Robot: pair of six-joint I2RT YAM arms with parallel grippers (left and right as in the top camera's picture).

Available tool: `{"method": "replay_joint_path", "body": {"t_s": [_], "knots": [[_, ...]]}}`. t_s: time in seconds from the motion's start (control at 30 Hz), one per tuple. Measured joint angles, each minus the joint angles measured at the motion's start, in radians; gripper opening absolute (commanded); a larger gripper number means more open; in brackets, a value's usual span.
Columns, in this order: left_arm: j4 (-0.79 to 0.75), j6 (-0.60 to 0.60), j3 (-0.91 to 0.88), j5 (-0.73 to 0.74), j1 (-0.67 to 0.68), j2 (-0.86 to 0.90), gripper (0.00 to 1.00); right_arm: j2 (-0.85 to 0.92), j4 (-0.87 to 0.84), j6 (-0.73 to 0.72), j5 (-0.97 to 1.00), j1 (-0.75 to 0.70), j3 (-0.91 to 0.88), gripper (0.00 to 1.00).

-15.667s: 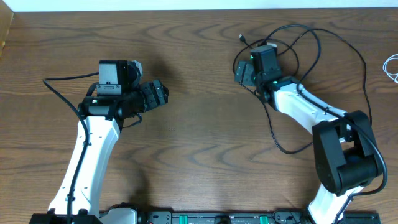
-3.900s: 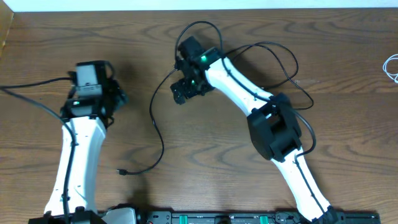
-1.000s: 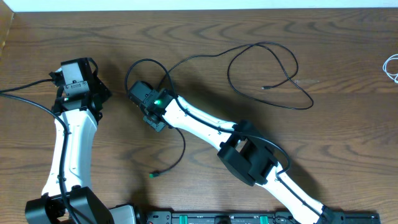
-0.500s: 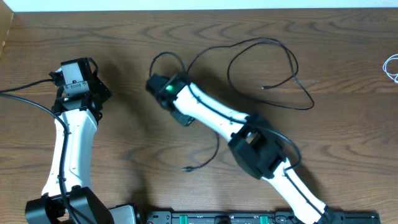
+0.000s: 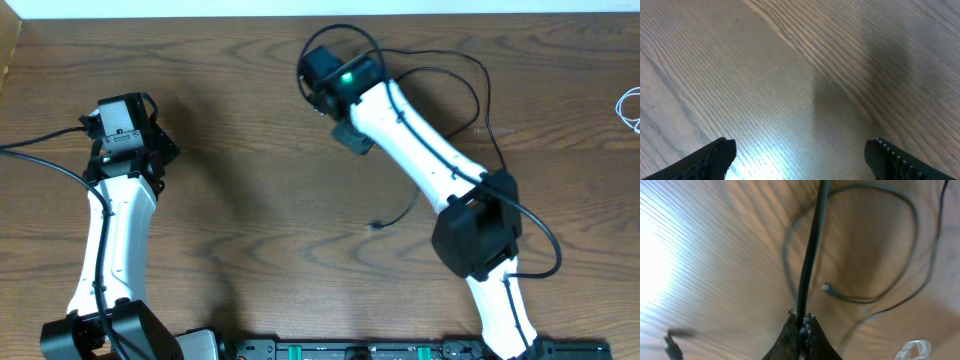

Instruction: Untangle cables

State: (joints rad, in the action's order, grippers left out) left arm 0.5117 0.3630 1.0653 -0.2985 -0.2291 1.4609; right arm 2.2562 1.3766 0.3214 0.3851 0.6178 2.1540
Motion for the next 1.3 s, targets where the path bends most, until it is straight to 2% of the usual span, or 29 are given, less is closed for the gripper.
{"method": "replay_joint_path", "body": {"t_s": [0.13, 0.23, 0.3, 0.53, 0.63, 0.8, 0.93, 1.0, 1.3], "knots": [[0.000, 0.000, 0.000, 0.000, 0.000, 0.000, 0.87, 0.000, -0.001, 0.296, 0.085, -0.080, 0.000, 0.01], [0.000, 0.000, 0.000, 0.000, 0.000, 0.000, 0.87, 0.000, -0.010, 0.464, 0.120, -0.108, 0.000, 0.01], [0.000, 0.000, 0.000, 0.000, 0.000, 0.000, 0.87, 0.000, -0.074, 0.559, 0.153, -0.117, -0.002, 0.01], [0.000, 0.000, 0.000, 0.000, 0.000, 0.000, 0.87, 0.000, -0.340, 0.740, 0.203, -0.143, -0.003, 0.01], [0.000, 0.000, 0.000, 0.000, 0.000, 0.000, 0.87, 0.000, -0.364, 0.860, 0.231, -0.156, -0.003, 0.01], [0.000, 0.000, 0.000, 0.000, 0.000, 0.000, 0.87, 0.000, -0.475, 0.936, 0.320, -0.161, -0.003, 0.01], [0.002, 0.000, 0.000, 0.000, 0.000, 0.000, 0.87, 0.000, -0.685, 1.030, 0.354, -0.168, -0.008, 0.01], [0.000, 0.000, 0.000, 0.000, 0.000, 0.000, 0.88, 0.000, -0.736, 1.064, 0.340, -0.177, -0.008, 0.01], [0.000, 0.000, 0.000, 0.000, 0.000, 0.000, 0.87, 0.021, -0.753, 1.056, 0.157, -0.214, -0.008, 0.01]]}}
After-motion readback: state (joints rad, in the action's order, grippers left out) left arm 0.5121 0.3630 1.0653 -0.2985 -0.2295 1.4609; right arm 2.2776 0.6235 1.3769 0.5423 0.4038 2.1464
